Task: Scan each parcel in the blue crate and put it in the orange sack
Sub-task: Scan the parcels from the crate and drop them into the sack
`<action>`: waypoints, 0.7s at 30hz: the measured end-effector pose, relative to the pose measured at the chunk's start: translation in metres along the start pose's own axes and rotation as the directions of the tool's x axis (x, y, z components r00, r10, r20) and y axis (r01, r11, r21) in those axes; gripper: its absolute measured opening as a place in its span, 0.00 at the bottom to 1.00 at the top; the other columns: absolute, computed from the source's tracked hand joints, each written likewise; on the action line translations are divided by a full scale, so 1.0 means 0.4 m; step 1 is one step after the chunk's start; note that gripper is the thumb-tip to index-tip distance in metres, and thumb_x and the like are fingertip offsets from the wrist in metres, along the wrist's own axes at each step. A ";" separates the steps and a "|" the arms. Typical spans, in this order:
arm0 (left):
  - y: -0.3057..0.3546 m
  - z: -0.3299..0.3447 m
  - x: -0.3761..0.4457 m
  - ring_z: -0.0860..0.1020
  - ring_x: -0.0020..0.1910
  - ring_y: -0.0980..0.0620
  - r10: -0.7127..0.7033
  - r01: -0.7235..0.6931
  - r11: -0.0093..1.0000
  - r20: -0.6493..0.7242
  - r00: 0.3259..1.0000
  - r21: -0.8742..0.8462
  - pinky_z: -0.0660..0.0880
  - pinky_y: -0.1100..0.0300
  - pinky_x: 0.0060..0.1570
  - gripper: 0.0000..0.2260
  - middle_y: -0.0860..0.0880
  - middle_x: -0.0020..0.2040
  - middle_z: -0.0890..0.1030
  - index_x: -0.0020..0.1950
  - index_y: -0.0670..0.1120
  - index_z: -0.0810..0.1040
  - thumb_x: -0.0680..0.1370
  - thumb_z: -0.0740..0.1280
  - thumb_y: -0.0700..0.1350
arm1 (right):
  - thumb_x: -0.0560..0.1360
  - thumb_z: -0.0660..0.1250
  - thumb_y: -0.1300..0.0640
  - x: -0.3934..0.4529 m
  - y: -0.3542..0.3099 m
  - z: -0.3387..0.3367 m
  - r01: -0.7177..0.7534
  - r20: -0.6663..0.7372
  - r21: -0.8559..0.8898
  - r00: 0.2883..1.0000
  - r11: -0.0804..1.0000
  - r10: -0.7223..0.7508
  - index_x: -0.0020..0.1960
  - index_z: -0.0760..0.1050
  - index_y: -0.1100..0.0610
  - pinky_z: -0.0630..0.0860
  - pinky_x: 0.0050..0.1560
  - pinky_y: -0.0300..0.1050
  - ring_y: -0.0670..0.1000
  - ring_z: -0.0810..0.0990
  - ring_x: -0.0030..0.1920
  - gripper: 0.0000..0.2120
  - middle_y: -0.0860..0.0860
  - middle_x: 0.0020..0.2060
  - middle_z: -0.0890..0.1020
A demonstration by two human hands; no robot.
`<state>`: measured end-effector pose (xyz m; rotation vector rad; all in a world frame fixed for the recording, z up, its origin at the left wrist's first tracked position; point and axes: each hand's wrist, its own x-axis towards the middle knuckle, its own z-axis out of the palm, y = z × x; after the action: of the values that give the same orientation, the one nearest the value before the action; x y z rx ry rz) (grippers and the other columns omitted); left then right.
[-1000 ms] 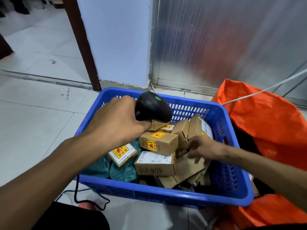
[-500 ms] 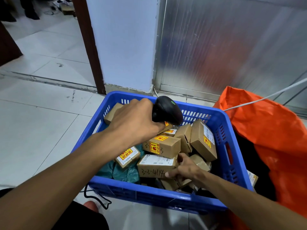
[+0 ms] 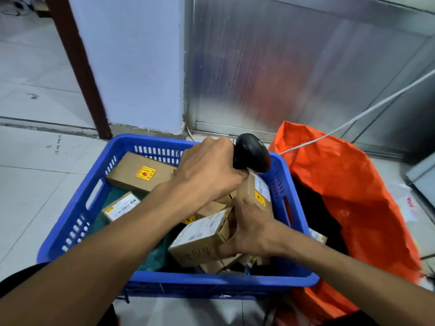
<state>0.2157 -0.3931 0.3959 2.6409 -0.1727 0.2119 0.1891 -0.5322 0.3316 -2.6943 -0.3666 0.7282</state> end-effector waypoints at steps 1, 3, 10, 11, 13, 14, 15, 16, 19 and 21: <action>0.006 0.009 0.006 0.77 0.42 0.40 0.004 -0.004 1.000 0.007 1.000 0.001 0.70 0.54 0.37 0.10 0.47 0.40 0.76 0.41 0.48 0.74 0.71 0.68 0.54 | 0.54 0.77 0.31 -0.020 -0.004 -0.030 0.006 -0.036 -0.037 0.999 0.999 -0.007 0.66 0.64 0.49 0.77 0.58 0.52 0.51 0.75 0.55 0.47 0.47 0.54 0.70; 0.015 0.024 0.016 0.76 0.40 0.41 0.012 -0.012 1.000 0.014 1.000 0.004 0.68 0.55 0.37 0.10 0.48 0.39 0.76 0.42 0.49 0.75 0.71 0.68 0.54 | 0.58 0.76 0.31 -0.056 -0.002 -0.078 0.002 -0.106 -0.091 0.994 0.996 -0.011 0.67 0.62 0.50 0.76 0.59 0.53 0.54 0.76 0.57 0.46 0.47 0.55 0.68; -0.039 0.042 -0.004 0.76 0.36 0.43 -0.066 0.065 0.997 0.050 0.997 0.036 0.67 0.57 0.33 0.12 0.50 0.32 0.75 0.34 0.48 0.71 0.72 0.68 0.53 | 0.61 0.78 0.36 -0.120 0.035 -0.139 -0.042 -0.256 -0.075 0.967 0.996 0.022 0.64 0.61 0.45 0.70 0.48 0.43 0.48 0.73 0.50 0.40 0.44 0.52 0.68; -0.055 0.040 -0.012 0.76 0.36 0.44 -0.084 0.082 0.996 0.052 0.995 0.033 0.66 0.57 0.32 0.13 0.50 0.31 0.75 0.33 0.48 0.70 0.71 0.69 0.52 | 0.62 0.78 0.37 -0.120 0.036 -0.139 -0.053 -0.274 -0.110 0.961 0.993 0.021 0.65 0.60 0.46 0.69 0.47 0.44 0.49 0.73 0.49 0.40 0.45 0.53 0.68; -0.084 0.034 -0.027 0.77 0.35 0.45 -0.137 0.137 0.991 0.054 0.989 0.010 0.64 0.58 0.29 0.13 0.50 0.31 0.76 0.32 0.47 0.70 0.71 0.70 0.51 | 0.63 0.77 0.39 -0.117 0.036 -0.134 -0.081 -0.284 -0.164 0.958 0.983 0.032 0.66 0.58 0.48 0.70 0.46 0.46 0.52 0.75 0.49 0.41 0.46 0.55 0.68; -0.098 0.032 -0.032 0.77 0.35 0.46 -0.166 0.167 0.986 0.047 0.985 -0.006 0.63 0.58 0.28 0.13 0.49 0.31 0.77 0.32 0.47 0.71 0.71 0.70 0.51 | 0.63 0.77 0.40 -0.114 0.038 -0.128 -0.087 -0.291 -0.161 0.956 0.983 0.037 0.66 0.58 0.48 0.71 0.46 0.47 0.53 0.76 0.49 0.41 0.46 0.55 0.68; -0.112 0.030 -0.037 0.77 0.34 0.46 -0.191 0.192 0.981 0.039 0.981 -0.023 0.63 0.58 0.28 0.13 0.49 0.31 0.77 0.32 0.47 0.71 0.72 0.70 0.51 | 0.63 0.77 0.40 -0.112 0.041 -0.120 -0.091 -0.306 -0.142 0.951 0.986 0.044 0.67 0.58 0.48 0.72 0.47 0.48 0.53 0.76 0.51 0.42 0.46 0.55 0.67; -0.125 0.031 -0.041 0.77 0.33 0.47 -0.210 0.211 0.977 0.034 0.977 -0.034 0.64 0.59 0.28 0.12 0.49 0.30 0.77 0.33 0.47 0.72 0.72 0.70 0.50 | 0.63 0.77 0.40 -0.110 0.043 -0.109 -0.094 -0.322 -0.122 0.945 0.988 0.050 0.68 0.57 0.48 0.73 0.47 0.48 0.54 0.76 0.53 0.43 0.46 0.56 0.67; -0.156 0.035 -0.056 0.78 0.34 0.48 -0.253 0.255 0.967 0.049 0.966 -0.021 0.68 0.58 0.30 0.11 0.50 0.32 0.78 0.35 0.48 0.75 0.72 0.71 0.52 | 0.64 0.76 0.39 -0.105 0.047 -0.073 -0.092 -0.316 -0.105 0.947 0.990 0.054 0.74 0.51 0.50 0.73 0.47 0.48 0.55 0.77 0.57 0.50 0.46 0.60 0.67; -0.162 0.039 -0.058 0.79 0.36 0.48 -0.263 0.264 0.965 0.059 0.963 0.004 0.71 0.57 0.33 0.10 0.50 0.34 0.79 0.39 0.48 0.77 0.72 0.71 0.53 | 0.65 0.76 0.40 -0.096 0.048 -0.069 -0.093 -0.291 -0.126 0.955 0.988 0.052 0.76 0.49 0.51 0.71 0.44 0.47 0.54 0.77 0.56 0.51 0.47 0.61 0.67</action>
<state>0.2053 -0.3419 0.3489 2.6333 0.1596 0.0439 0.1745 -0.5690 0.3638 -2.9032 -0.2542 0.3300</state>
